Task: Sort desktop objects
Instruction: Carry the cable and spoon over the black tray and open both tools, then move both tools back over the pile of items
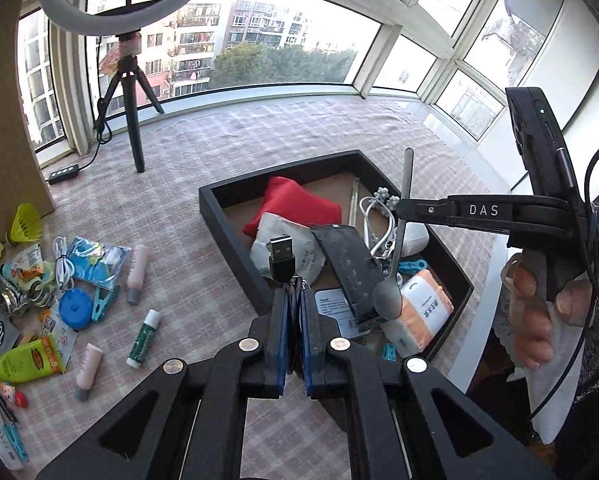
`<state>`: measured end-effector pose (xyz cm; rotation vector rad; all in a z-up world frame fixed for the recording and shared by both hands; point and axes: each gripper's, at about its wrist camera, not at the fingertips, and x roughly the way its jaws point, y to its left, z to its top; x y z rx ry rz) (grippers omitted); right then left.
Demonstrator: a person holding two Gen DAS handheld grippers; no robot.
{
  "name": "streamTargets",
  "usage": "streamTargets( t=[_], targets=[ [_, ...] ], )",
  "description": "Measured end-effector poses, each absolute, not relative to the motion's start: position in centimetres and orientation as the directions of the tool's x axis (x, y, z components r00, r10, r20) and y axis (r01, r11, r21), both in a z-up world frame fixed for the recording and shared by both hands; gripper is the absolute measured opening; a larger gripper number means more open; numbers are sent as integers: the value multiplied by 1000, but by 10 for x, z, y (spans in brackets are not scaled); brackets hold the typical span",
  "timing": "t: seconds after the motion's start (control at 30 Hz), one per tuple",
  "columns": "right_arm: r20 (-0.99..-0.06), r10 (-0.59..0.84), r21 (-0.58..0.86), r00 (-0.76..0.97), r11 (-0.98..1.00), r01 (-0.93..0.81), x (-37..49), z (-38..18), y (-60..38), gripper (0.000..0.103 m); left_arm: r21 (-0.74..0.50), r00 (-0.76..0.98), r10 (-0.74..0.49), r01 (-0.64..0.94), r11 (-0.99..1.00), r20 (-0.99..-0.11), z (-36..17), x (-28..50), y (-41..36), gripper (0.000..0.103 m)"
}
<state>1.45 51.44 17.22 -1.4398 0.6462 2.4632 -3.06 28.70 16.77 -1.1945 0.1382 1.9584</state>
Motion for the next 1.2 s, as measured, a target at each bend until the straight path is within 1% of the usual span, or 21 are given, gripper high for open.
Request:
streamTargets(
  t=[0.17,0.23,0.27,0.3,0.33,0.37,0.4,0.57,0.8,1.2],
  targets=[
    [-880,39,209,-474,-864,-459,30,175,549,4,-304,-173,606,-740,-600,-776,177,-11,330,5],
    [-883,47,197,-466,-866,-461,31,173,557,4,-310,-169,625,-752,-582,-762,181,-7,344,7],
    [-887,51,187,-458,-868,-459,30,172,559,8,-304,-168,623,-758,-577,-764,181,-6,351,20],
    [-894,66,172,-443,-863,-476,30,171,561,14,-300,-163,615,-760,-577,-771,182,-6,357,38],
    [-896,79,165,-437,-855,-492,30,170,564,27,-298,-171,616,-757,-582,-769,183,-6,359,41],
    [-892,86,165,-443,-851,-498,31,170,566,36,-292,-185,619,-756,-586,-763,185,-5,359,39],
    [-890,94,162,-446,-850,-502,32,170,566,37,-277,-201,614,-757,-592,-763,187,-5,359,40],
    [-886,81,178,-457,-850,-496,30,168,562,37,-243,-238,592,-749,-616,-770,186,-9,347,39],
    [-883,27,206,-469,-875,-437,20,161,534,37,-232,-271,546,-694,-681,-793,169,-27,313,39],
    [-888,-102,249,-448,-926,-282,-17,136,450,37,-180,-336,391,-516,-838,-857,118,-76,200,39]
  ],
)
